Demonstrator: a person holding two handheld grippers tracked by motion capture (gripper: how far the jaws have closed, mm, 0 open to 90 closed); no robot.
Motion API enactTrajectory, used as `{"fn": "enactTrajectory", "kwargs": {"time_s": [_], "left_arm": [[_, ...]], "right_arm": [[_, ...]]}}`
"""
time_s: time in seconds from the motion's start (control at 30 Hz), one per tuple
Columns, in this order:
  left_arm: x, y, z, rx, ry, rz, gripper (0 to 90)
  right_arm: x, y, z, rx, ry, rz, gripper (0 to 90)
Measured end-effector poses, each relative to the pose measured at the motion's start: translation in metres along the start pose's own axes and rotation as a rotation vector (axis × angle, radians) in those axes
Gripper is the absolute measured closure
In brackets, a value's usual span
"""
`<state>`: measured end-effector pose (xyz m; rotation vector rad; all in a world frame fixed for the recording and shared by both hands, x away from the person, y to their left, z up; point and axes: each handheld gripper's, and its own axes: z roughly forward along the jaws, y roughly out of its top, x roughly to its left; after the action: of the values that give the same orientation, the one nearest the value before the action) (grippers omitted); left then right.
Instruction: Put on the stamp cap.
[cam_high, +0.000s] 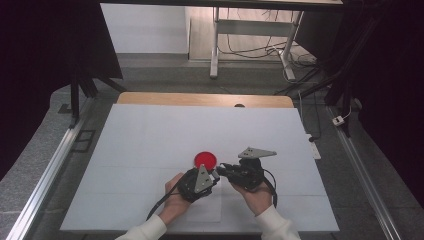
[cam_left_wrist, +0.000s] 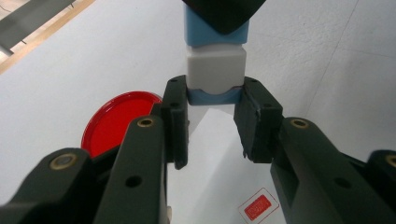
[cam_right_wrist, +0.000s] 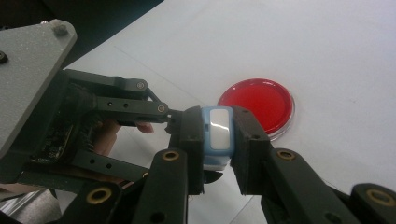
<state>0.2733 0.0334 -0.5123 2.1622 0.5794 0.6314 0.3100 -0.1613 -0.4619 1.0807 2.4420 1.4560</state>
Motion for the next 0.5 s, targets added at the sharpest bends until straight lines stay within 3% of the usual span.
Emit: {"fn": "enactTrajectory", "kwargs": {"time_s": [0.5], "left_arm": [[0.0009, -0.0018, 0.0017, 0.009, -0.004, -0.007, 65.7]], "right_arm": [[-0.0026, -0.0007, 0.0003, 0.000, 0.012, 0.014, 74.9]]}}
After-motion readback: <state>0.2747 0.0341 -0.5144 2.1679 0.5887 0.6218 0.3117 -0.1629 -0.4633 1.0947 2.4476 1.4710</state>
